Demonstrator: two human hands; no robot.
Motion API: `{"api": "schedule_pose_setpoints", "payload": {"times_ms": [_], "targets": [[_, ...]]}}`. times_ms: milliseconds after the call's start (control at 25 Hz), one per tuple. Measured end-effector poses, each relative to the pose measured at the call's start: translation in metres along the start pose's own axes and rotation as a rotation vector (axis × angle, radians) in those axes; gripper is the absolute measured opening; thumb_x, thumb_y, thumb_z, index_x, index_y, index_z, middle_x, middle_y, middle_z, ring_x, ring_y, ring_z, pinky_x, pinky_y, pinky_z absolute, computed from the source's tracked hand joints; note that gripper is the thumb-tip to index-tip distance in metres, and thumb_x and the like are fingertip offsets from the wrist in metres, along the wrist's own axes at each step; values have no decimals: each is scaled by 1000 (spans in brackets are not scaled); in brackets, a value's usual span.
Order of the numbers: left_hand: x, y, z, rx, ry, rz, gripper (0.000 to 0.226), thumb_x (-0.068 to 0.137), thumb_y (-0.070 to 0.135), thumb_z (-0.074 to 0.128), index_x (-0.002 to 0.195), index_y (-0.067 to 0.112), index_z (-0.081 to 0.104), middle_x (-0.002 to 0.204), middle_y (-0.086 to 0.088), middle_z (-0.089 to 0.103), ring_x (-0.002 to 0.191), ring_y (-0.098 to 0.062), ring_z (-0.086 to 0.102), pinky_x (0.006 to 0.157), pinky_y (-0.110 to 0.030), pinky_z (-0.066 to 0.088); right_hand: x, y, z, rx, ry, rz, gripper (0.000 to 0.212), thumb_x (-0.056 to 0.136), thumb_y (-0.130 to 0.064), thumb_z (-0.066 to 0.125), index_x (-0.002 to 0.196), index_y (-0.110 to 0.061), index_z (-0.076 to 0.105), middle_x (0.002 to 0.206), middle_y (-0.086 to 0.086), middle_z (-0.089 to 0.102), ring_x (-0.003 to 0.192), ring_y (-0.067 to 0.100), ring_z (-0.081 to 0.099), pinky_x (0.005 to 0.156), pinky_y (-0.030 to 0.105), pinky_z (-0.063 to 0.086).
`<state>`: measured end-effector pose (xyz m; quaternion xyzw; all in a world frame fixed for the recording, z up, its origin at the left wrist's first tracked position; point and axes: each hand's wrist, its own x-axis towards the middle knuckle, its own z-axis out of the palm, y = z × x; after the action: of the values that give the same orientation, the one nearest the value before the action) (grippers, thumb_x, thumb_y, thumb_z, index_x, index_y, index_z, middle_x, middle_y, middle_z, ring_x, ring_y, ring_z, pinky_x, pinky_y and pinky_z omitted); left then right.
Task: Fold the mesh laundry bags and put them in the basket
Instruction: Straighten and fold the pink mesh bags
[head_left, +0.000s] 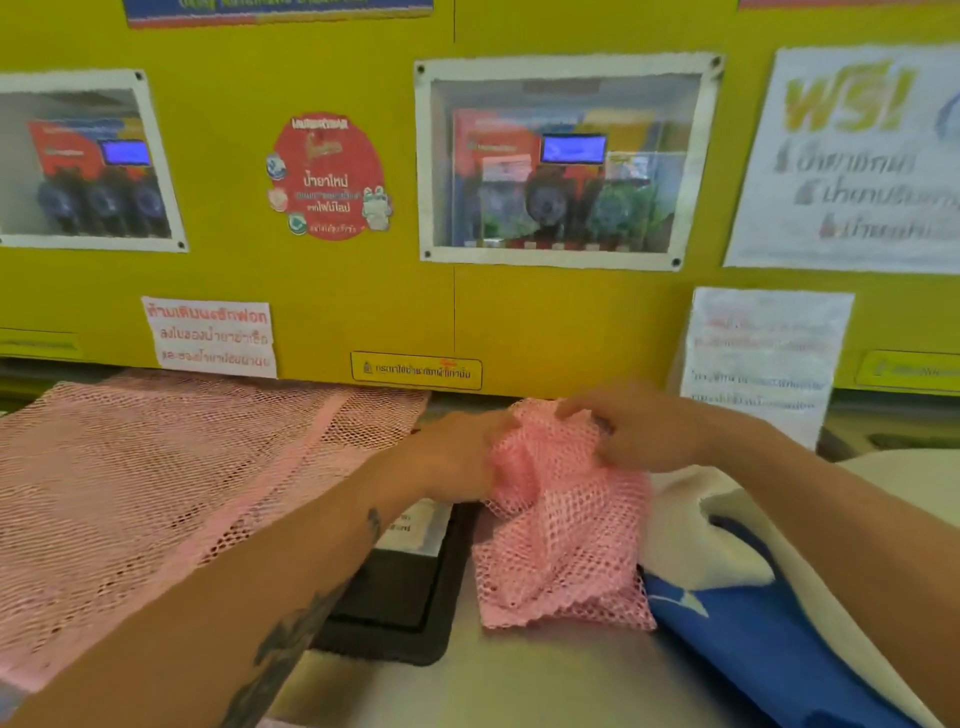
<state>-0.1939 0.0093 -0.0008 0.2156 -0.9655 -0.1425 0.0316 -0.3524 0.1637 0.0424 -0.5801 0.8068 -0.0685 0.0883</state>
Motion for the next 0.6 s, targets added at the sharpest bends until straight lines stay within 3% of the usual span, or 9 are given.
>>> {"api": "schedule_pose_setpoints", "payload": {"times_ms": [120,240,320,360,400,480,560,600], "targets": [[-4,8,-29,-208,307,-3,30,89,10,51,110,22,68,108,-2,69,84,-13,63,66,-28,50,2,9,-18,73,181,-63,52,88,-9,59,135,-30,53,108,-8,55,91,11,53,67,24,40],[-23,9,-89,-458,722,-96,28,87,6,49,84,23,71,83,-4,71,68,-15,62,64,-30,49,6,7,-36,397,478,-131,37,89,-5,60,118,-27,65,91,-3,67,80,13,63,68,30,52],[-35,3,-115,-472,923,-151,29,85,11,45,86,24,70,89,-5,71,76,-18,63,66,-31,48,9,2,-42,556,484,-142,31,91,-8,60,114,-27,67,84,-2,68,72,12,64,73,35,55],[-41,2,-119,-457,943,-185,32,86,12,42,92,26,69,98,-6,70,81,-20,62,66,-31,48,8,-2,-42,543,402,-139,29,93,-14,61,118,-28,65,88,-2,68,75,12,64,74,33,53],[-46,-1,-119,-426,892,-214,34,88,12,39,100,26,67,105,-7,67,82,-20,61,63,-29,45,7,-8,-40,498,273,-143,31,95,-21,60,125,-28,61,98,-4,67,84,12,63,75,29,50],[-62,-8,-109,-329,545,-236,31,94,13,43,115,29,59,105,-1,63,80,-15,59,62,-28,44,7,-23,-26,346,-17,-163,48,96,-33,60,142,-28,48,120,-11,55,107,11,56,84,24,41],[-83,-15,-101,-376,154,-256,40,87,18,60,123,32,55,100,-1,66,83,-18,68,77,-35,54,13,-40,-7,221,-201,-215,65,93,-39,62,150,-27,35,133,-14,46,123,8,45,95,23,35],[-90,-24,-101,-464,65,-277,46,81,18,65,123,33,56,97,-4,70,84,-22,72,86,-40,55,21,-48,3,175,-251,-236,72,90,-41,64,152,-28,31,143,-13,44,125,7,43,98,24,35]]}}
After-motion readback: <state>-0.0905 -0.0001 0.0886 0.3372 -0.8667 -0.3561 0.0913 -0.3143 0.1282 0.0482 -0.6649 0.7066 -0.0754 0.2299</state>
